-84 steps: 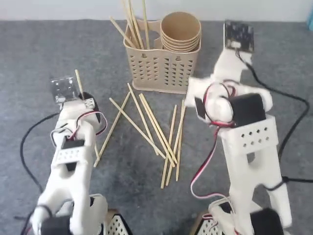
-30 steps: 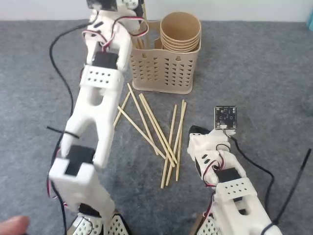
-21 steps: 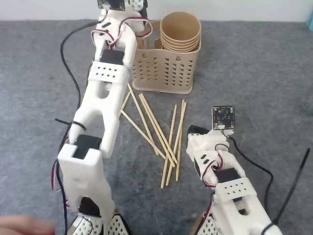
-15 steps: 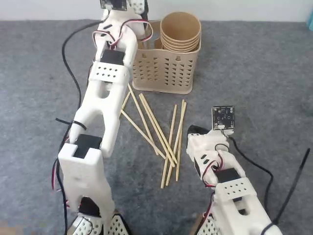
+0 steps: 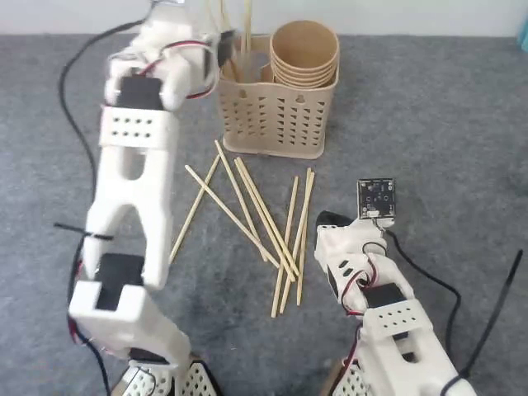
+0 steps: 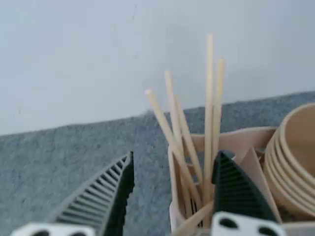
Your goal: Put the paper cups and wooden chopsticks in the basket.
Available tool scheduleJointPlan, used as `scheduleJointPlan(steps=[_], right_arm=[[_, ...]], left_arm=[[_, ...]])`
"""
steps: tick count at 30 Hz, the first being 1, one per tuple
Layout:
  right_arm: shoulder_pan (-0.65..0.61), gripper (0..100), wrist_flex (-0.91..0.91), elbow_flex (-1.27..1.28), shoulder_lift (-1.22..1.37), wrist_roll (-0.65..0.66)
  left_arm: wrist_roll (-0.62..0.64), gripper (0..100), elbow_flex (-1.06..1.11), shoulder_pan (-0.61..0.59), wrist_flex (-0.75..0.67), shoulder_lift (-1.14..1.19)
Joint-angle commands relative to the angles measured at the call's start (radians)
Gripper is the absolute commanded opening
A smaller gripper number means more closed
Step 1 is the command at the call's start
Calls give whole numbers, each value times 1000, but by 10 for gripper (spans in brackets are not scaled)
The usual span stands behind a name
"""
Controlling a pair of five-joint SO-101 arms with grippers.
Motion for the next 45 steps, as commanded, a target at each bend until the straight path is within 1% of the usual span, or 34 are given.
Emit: scheduleJointPlan(steps=[1,4,6,9,11,14,17,22,26,30,35,40,45], right_arm=[[-4,8,-15,-8,-22,12],[-5,8,-15,-8,-22,12],[-5,8,-15,-8,-22,12],[-7,8,-15,-8,-22,12],[-7,8,-15,-6,-22,12],[-7,8,-13,-6,-22,12],[-7,8,16,-9,-24,12],[-7,8,28,-8,-31,11],[-5,8,28,-8,-31,11],[-5,8,25,-11,-28,11],[-7,8,19,-12,-25,11],[-7,8,22,-9,-30,12],[-7,8,27,-9,-31,12]], left_arm=[[-9,188,-22,-61,233,-133],[-2,141,-21,-89,393,-160],[43,115,-21,-104,486,-164],[104,109,-19,-121,586,-166],[114,109,-4,-124,611,-175],[117,108,5,-120,560,-169],[124,108,13,-100,446,-150],[209,109,16,-60,293,-48],[222,109,8,-32,273,74],[222,109,-15,-43,298,71],[216,109,-22,-46,439,-81],[207,109,-21,-52,624,-276],[84,109,38,-48,813,-463]])
